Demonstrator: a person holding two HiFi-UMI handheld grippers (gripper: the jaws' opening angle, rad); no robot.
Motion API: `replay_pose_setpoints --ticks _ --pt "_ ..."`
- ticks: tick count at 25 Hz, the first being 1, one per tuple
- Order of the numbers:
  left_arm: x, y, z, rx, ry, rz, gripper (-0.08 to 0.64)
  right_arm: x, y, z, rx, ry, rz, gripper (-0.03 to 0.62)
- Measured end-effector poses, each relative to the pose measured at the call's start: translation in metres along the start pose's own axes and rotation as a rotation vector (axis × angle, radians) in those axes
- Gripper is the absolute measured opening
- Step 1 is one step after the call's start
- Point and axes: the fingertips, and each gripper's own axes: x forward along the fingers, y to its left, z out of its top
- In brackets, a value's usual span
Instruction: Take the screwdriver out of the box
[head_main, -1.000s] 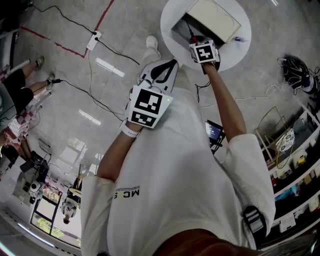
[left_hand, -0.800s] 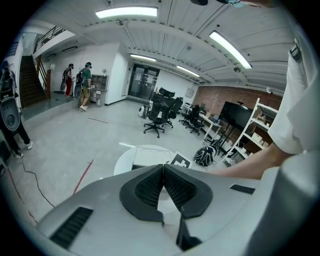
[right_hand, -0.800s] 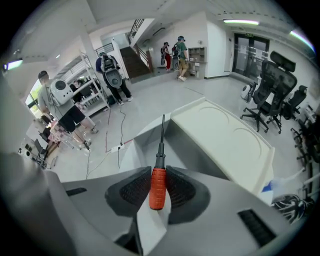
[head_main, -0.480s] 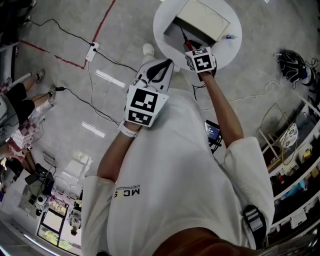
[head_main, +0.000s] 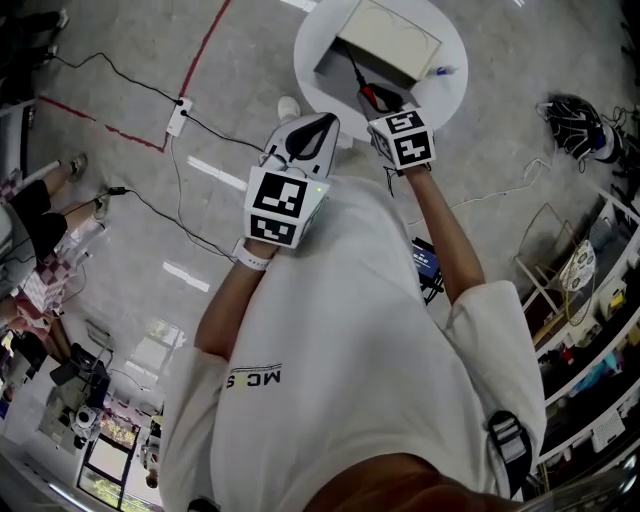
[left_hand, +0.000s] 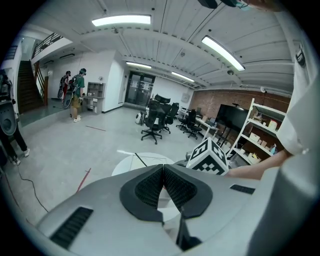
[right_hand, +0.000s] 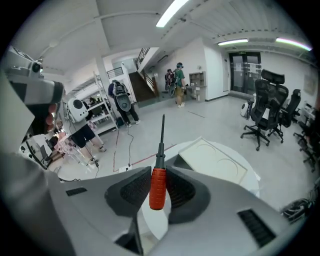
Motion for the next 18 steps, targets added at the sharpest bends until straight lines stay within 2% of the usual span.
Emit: replay_pose_setpoints --ticks 6,18 --pt "-0.003 -0.001 0.005 -0.004 -0.032 -0.003 0.012 -0.049 0.008 0.021 0.019 -0.104 -0.018 0.147" --pt "-0.009 -0.013 0.026 0.063 -0.081 -0.012 0.012 -0.139 0.005 0.034 0.100 -0.312 -0.088 0.147"
